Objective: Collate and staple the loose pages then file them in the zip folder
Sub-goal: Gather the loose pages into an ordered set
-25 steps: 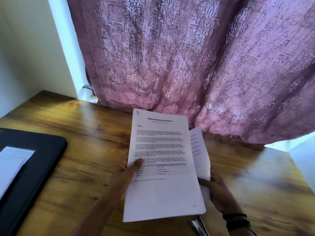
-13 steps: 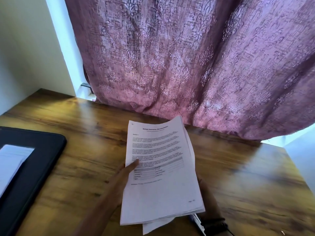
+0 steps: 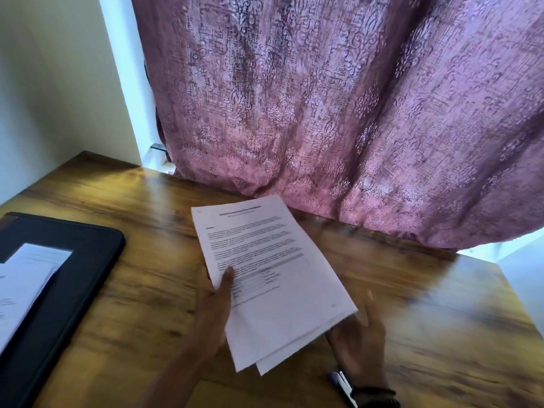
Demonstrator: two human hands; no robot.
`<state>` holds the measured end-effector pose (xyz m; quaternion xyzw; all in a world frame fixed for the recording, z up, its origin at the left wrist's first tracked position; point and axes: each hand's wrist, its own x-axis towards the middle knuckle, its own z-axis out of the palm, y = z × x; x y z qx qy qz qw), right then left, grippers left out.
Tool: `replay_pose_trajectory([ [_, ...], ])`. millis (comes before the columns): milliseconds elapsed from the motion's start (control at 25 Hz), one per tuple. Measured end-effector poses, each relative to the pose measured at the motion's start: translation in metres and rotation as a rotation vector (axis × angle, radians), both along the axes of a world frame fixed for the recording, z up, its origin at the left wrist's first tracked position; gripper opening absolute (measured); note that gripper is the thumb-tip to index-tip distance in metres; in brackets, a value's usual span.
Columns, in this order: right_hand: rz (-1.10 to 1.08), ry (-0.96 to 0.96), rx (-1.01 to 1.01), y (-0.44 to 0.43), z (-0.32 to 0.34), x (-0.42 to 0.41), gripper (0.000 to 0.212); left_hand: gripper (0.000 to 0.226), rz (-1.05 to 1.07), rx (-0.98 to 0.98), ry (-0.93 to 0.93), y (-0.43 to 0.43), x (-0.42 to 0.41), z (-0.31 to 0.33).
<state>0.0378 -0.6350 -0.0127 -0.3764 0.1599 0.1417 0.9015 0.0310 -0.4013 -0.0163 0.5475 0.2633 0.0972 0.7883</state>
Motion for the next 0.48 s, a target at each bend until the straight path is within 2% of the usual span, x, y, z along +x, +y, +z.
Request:
replay_pose_trajectory([
  [40,-0.006,0.068,0.025,0.005,-0.007,-0.001,0.078,0.027,0.044,0.038,-0.022,-0.001,0.001,-0.003],
  [120,-0.014,0.129,0.027,0.019,-0.013,-0.008,0.067,0.034,0.085,0.042,0.011,-0.003,0.004,-0.014],
  [160,0.013,0.149,-0.086,0.027,-0.014,-0.013,0.057,0.033,0.094,0.033,0.054,-0.007,0.004,-0.019],
  [240,0.055,0.069,-0.309,0.053,-0.020,-0.023,0.037,0.030,0.097,0.001,0.120,-0.018,0.004,-0.028],
  [320,0.036,-0.024,-0.534,0.062,-0.030,-0.026,0.031,0.026,0.097,-0.059,0.155,-0.026,0.002,-0.034],
  [480,0.137,-0.019,-0.630,0.043,-0.043,-0.016,0.026,0.030,0.119,-0.246,0.104,-0.005,0.001,-0.043],
])
